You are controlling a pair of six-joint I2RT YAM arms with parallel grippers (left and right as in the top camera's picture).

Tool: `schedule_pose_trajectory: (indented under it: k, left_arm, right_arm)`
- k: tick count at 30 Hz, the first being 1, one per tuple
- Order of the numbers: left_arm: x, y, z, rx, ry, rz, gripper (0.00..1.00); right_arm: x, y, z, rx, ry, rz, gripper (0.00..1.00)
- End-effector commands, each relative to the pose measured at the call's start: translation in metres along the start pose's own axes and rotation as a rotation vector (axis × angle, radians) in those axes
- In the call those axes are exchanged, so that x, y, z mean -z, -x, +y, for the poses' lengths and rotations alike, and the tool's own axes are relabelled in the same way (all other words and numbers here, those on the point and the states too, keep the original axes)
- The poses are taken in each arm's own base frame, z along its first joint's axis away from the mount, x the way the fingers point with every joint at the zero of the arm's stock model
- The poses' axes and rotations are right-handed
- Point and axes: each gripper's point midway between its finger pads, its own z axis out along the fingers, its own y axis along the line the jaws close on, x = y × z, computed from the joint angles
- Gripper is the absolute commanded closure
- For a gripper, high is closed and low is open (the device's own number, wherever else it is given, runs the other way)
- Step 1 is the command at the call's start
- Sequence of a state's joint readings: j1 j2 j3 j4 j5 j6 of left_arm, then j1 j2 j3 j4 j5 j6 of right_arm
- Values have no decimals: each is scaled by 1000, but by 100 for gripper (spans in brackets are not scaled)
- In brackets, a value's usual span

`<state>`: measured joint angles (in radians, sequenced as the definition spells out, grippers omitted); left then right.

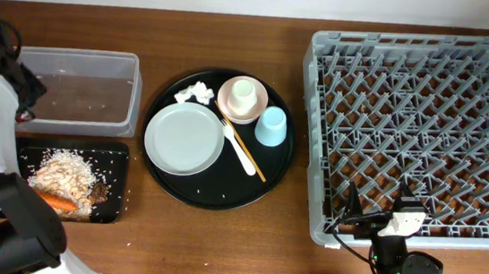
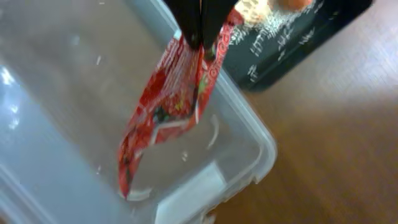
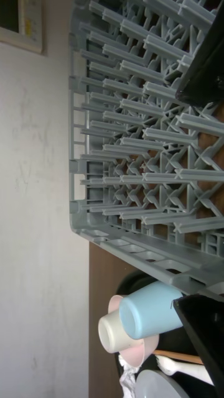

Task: Sort waste into correct bins and load items into the dishwasher rack
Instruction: 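Grasp the red strawberry candy wrapper and drop it in the clear bin, then grasp the white tissue and drop it in the clear bin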

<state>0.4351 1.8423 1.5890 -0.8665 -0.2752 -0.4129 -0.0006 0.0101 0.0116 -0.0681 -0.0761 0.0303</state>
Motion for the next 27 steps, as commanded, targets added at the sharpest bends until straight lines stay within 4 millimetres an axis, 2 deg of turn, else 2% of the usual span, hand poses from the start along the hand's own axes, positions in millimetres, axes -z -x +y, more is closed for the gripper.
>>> schedule_pose_trajectory:
  k: [1,2,4,9,12,13,14,15,18,19,20,21,23,24,25,26,27]
  left_arm:
    - [-20,-12,4,53,-43,9,99]
    - [-22,-10,1,57,-61,-3,99]
    - [-20,-1,-18,67,-165,-25,99]
    - [-20,3,-28,64,-200,-39,99]
    - [-43,-8,-47,31,-212,-13,99]
    - [-44,-10,-51,25,-214,-9,98]
    - [-44,-10,-51,24,-215,-12,93]
    - [-44,-8,-52,20,-218,-18,64]
    - [-39,-6,-61,-48,-262,-27,43]
    - [-28,-2,-70,-63,-309,-34,39]
    - [-19,1,-73,-67,-323,-46,38]
    - [3,7,-82,-79,-354,-84,37]
    - [68,10,-107,-134,-453,-180,36]
    - [111,-1,-126,-183,-517,-219,36]
    - [146,-19,-147,-243,-581,-239,37]
    - [166,-40,-165,-300,-628,-234,37]
    - [182,-69,-189,-376,-675,-211,36]
  right_arm:
    - [0,-2,-2,-9,-8,3,1]
    - [0,-2,-2,-9,-8,3,1]
    - [0,-2,-2,-9,-8,3,1]
    - [0,-2,-2,-9,-8,3,1]
    - [0,-2,-2,-9,-8,3,1]
    - [0,-2,-2,-9,-8,3,1]
    - [0,-2,-2,-9,-8,3,1]
    - [0,-2,-2,-9,-8,3,1]
    - [0,-2,-2,-9,-8,3,1]
    - [0,-2,-2,-9,-8,3,1]
    - [0,-2,-2,-9,-8,3,1]
    - [0,-2,-2,-9,-8,3,1]
    - [0,-2,-2,-9,-8,3,1]
    - [0,-2,-2,-9,-8,3,2]
    - [0,-2,-2,-9,-8,3,1]
    - [0,-2,-2,-9,-8,3,1]
    - [0,-2,-2,-9,-8,3,1]
